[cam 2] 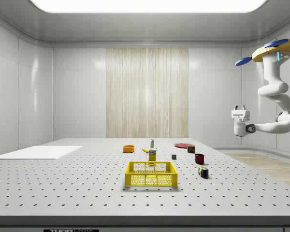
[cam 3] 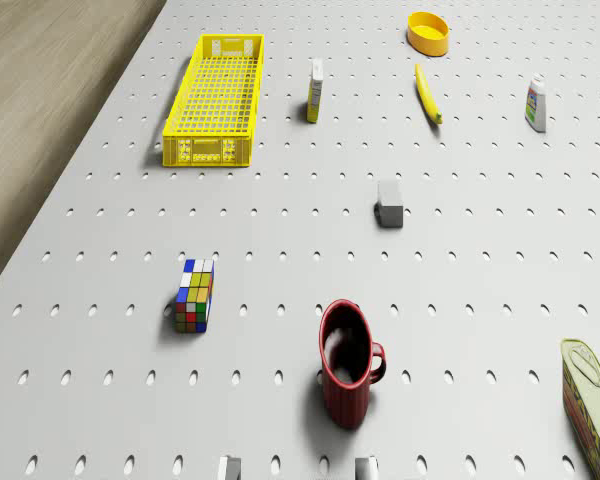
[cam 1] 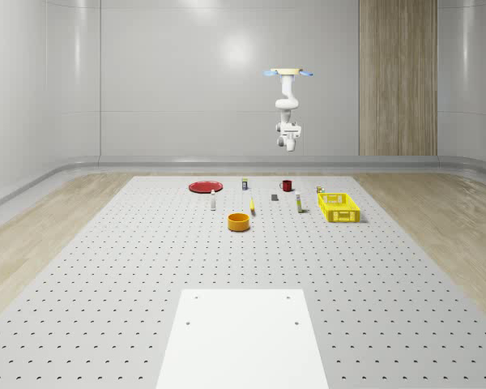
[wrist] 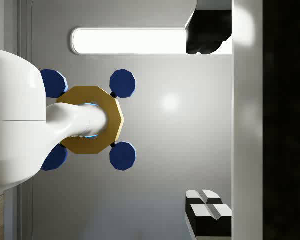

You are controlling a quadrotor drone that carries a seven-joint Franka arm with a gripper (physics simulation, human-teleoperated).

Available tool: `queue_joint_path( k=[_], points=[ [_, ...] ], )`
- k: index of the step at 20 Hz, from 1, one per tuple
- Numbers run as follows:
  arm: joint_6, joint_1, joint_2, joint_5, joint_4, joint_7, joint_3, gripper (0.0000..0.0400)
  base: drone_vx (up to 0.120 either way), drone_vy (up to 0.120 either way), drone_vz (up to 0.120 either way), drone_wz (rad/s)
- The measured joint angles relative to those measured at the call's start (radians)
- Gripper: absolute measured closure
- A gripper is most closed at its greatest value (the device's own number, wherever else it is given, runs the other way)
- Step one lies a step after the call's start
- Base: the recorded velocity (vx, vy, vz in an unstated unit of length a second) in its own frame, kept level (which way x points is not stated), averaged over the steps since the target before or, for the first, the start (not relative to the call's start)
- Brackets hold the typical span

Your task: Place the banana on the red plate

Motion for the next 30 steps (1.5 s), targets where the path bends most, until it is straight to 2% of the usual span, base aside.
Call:
queue_joint_path(
  k=[7,13,16,22,30],
  points=[
    [-0.111,-0.003,0.033,0.001,0.149,-0.002,0.002,0.0000,0.000,0.000,0.000,0.000],
    [-0.168,-0.005,0.069,0.002,0.248,-0.002,0.003,0.0000,0.000,-0.013,0.000,0.000],
    [-0.182,-0.005,0.079,0.002,0.273,-0.003,0.003,0.0000,0.000,-0.120,0.000,0.000],
    [-0.191,-0.006,0.085,0.002,0.293,-0.003,0.004,0.0000,0.100,-0.120,0.000,0.000],
    [-0.188,-0.007,0.084,0.002,0.295,-0.003,0.004,0.0000,0.000,-0.120,0.000,0.000]
  ],
)
